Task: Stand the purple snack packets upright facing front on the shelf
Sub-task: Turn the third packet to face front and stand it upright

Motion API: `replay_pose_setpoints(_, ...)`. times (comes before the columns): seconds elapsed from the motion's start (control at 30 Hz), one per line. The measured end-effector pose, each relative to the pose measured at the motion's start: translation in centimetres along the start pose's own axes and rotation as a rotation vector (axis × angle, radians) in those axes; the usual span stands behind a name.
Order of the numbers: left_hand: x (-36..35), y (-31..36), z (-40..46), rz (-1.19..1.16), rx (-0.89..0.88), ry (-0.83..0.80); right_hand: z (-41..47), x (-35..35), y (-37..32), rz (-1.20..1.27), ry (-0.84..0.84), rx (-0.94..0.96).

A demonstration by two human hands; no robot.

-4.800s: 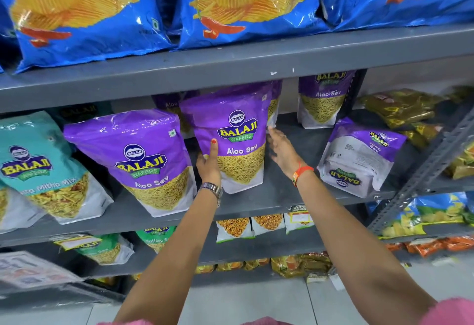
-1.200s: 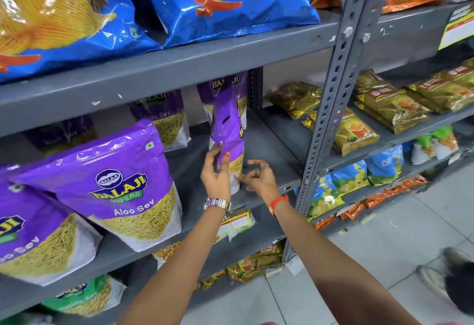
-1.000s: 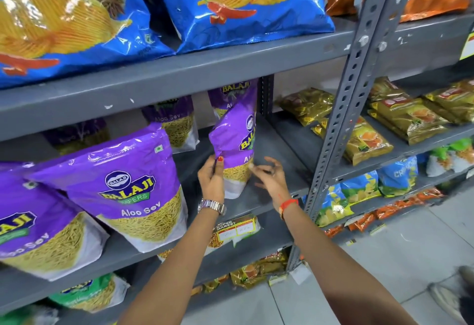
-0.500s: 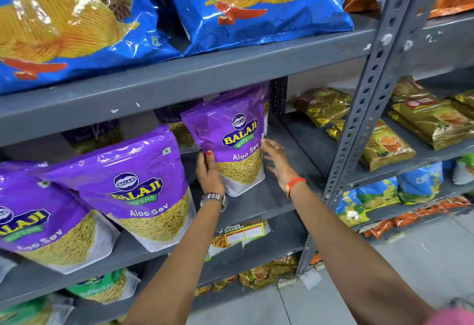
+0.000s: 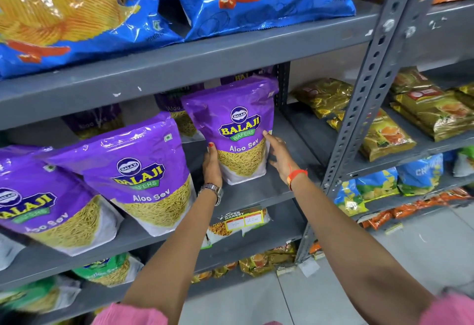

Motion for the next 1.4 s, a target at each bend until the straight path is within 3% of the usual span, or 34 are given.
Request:
replay_pose_setpoints(0.2, -0.1, 0.6, -1.6, 0.031, -0.126, -0.103, -0.8, -0.3, 0.8, 0.004, -0.016, 0.012)
replay_pose_setpoints(0.47, 2.0, -2.2, -4.4, 0.163, -0.101, -0.075, -3.5, 0.8, 2.8, 0.018, -0.001, 0.060)
replay_pose_setpoints(0.77, 2.4, -2.7, -6.5, 0.117, -0.146, -0.059, -3.6, 1.3, 4.9, 0.118, 0.073, 0.088)
replay_pose_setpoints(0.97, 2.2, -4.3, -6.2, 0.088, -0.060, -0.112, -4.3, 0.9, 5.8, 0.123, 0.087, 0.056)
replay_pose_setpoints(1.4, -5.4, -3.8, -6.6, 0.041, -0.091, -0.182, 1.5, 8.8, 8.0, 0.011, 0.215, -0.007)
Point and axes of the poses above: each hand's wrist, its own z-axis towards the middle knuckle, its own x-axis out of the back of the hand, y = z × x, the point moved 5 cm from there along z, towards the middle knuckle, and after that the axes turned 4 degrees about x, right-handed, at the moved point
